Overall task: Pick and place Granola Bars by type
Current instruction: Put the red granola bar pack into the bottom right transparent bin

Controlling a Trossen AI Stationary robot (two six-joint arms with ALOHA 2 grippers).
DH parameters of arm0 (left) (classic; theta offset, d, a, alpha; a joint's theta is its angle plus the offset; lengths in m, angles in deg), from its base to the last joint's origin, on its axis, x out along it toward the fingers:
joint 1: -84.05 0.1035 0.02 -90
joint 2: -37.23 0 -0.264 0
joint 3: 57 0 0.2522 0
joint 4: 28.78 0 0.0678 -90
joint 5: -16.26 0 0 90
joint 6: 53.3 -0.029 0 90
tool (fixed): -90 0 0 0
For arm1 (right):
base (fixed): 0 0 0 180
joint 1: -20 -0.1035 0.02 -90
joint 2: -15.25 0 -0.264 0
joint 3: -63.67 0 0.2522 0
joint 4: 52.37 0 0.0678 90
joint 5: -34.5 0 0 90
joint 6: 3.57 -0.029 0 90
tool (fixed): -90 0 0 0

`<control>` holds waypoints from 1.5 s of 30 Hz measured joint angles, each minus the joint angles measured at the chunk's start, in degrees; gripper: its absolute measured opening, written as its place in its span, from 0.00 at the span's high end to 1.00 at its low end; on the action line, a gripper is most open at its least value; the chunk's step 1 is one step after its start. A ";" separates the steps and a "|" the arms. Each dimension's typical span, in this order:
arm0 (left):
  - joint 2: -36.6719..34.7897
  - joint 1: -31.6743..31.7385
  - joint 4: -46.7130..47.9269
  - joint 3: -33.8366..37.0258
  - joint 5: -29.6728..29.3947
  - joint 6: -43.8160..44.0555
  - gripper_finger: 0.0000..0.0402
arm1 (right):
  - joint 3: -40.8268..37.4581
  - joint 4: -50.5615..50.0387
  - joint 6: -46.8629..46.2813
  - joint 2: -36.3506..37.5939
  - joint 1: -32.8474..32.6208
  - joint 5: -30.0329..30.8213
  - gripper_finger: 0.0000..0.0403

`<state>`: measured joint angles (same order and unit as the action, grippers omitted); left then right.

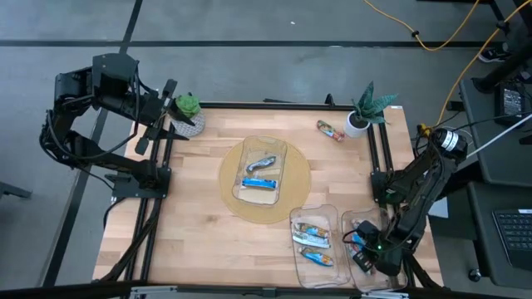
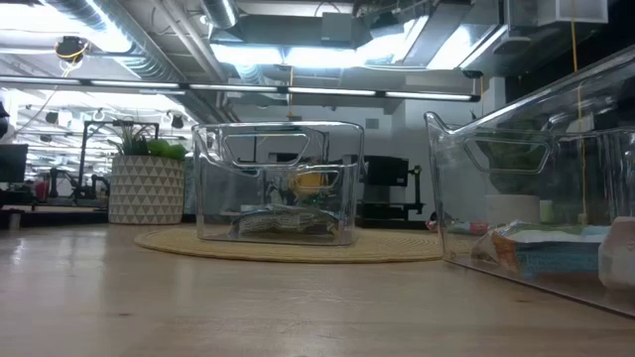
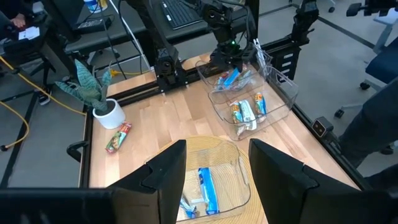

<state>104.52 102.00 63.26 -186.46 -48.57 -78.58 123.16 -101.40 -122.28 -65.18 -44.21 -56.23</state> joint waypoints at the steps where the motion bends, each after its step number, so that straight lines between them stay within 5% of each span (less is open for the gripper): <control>1: 0.00 0.01 -0.01 0.00 0.01 0.00 0.58 | -0.04 -0.01 -0.02 -0.02 0.20 -0.37 0.88; 17: 0.00 0.01 -0.01 0.02 0.00 0.41 0.58 | 0.66 -0.20 -1.75 0.92 1.08 -4.02 0.67; 26: -0.04 0.01 -0.03 0.82 0.00 -0.87 0.58 | 8.33 -7.15 3.84 2.58 3.44 -3.60 0.62; 36: 0.06 0.01 -0.30 5.88 0.00 -1.05 0.58 | 25.46 -31.51 19.73 2.63 11.69 3.20 0.62; 45: -0.02 0.00 -3.46 6.60 0.02 -2.06 0.58 | 36.86 -44.17 44.34 2.67 28.17 13.16 0.62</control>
<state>104.50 102.00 59.80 -179.86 -48.55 -80.63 160.02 -145.57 -77.95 -62.51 -16.04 -43.07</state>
